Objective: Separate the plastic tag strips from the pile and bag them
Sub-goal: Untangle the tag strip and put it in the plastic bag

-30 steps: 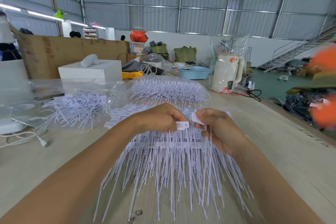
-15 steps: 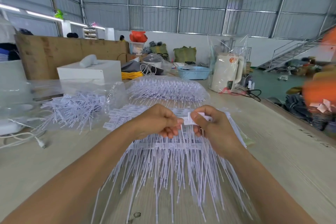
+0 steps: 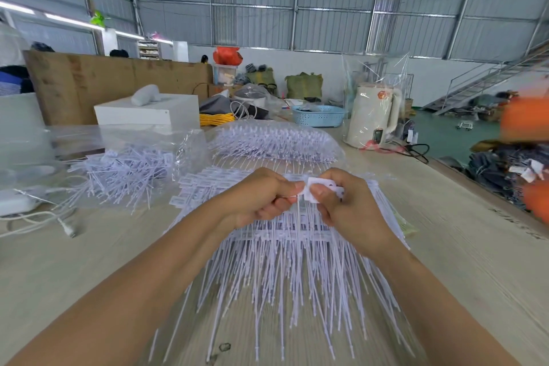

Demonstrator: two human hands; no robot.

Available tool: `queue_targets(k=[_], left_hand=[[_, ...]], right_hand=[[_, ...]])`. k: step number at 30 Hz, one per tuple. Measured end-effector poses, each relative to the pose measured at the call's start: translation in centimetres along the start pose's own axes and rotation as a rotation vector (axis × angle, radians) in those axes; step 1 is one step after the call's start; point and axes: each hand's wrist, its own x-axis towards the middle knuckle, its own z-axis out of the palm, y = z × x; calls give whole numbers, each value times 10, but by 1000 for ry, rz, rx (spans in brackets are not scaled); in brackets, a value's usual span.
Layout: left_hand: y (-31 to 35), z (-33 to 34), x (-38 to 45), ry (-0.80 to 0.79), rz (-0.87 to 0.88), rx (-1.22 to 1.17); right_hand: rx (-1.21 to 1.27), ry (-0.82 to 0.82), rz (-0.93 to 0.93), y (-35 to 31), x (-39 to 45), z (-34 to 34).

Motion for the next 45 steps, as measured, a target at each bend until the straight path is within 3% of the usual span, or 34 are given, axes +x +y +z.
queue_targets(k=[4, 6, 7, 9, 11, 12, 16, 25, 29, 32, 34, 36, 38, 40, 45], left_hand=[[7, -3, -1, -135, -154, -191], [13, -8, -5, -211, -129, -239], [15, -11, -8, -207, -89, -199], [17, -18, -10, -97, 37, 61], [16, -17, -8, 5, 117, 315], [16, -14, -6, 15, 133, 393], [12, 1, 4, 15, 159, 507], [10, 6, 13, -15, 193, 645], [9, 8, 15, 22, 224, 616], [2, 12, 17, 201, 340, 604], [0, 19, 16, 323, 343, 388], [-3, 27, 14, 232, 182, 231], [-9, 40, 9, 11, 49, 252], [-13, 53, 3, -122, 34, 174], [-7, 66, -1, -99, 73, 49]], right_hand=[[-274, 59, -179, 0, 3, -3], [-401, 170, -89, 4, 9, -19], [-318, 250, 24, 7, 13, -31], [155, 305, 253, 10, 15, -51], [594, 165, 421, 4, 14, -53], [683, 68, 480, 1, 12, -48], [526, -138, 498, -8, 9, -17], [575, -66, 436, -7, 7, -3], [513, -2, 372, -5, 7, -1], [478, 110, 332, -2, 9, 2], [496, 188, 325, -2, 11, 2], [538, 267, 318, -3, 12, 2], [606, 341, 318, -4, 11, 2], [648, 393, 306, -5, 10, 2], [652, 461, 311, -3, 10, -1]])
